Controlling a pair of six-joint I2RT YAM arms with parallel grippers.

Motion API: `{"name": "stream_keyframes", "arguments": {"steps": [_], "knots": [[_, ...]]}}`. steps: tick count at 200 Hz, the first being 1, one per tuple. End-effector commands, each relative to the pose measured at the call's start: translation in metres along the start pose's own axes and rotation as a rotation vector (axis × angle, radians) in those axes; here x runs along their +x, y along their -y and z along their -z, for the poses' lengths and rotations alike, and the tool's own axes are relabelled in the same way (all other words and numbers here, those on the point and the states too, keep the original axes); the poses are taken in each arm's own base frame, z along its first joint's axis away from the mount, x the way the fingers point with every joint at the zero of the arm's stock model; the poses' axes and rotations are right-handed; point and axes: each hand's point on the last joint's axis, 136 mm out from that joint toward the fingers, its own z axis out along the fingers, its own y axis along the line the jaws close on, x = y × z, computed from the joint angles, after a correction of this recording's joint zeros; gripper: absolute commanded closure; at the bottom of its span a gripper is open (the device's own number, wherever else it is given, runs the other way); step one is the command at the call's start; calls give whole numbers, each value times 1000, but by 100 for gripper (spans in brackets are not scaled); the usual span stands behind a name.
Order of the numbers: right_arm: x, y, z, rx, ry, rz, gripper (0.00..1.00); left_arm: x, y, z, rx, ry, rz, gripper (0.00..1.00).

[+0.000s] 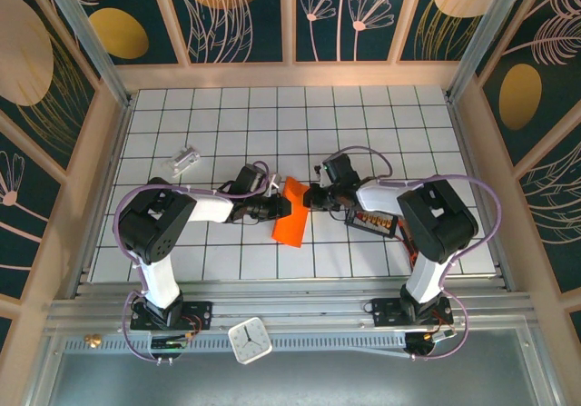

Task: Fold a paper plane with a square sheet of paper (pick it up from the middle)
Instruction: Hold the square sheet of paper at the center of the table.

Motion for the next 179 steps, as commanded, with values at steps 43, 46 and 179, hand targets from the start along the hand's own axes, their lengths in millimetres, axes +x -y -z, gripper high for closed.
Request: {"name": "stream_keyframes", "arguments": {"steps": [43,46,179], "knots": [[20,-12,-8,-27,-38,-14,100,86,-161,-3,-563,-164,121,79],[20,-11,-9,-24,-37,-17,100,87,-161,-3,-564,-164,120,79],[43,37,-23,142,-88,-42,100,86,-161,-2,-566,-161,119,78]]}}
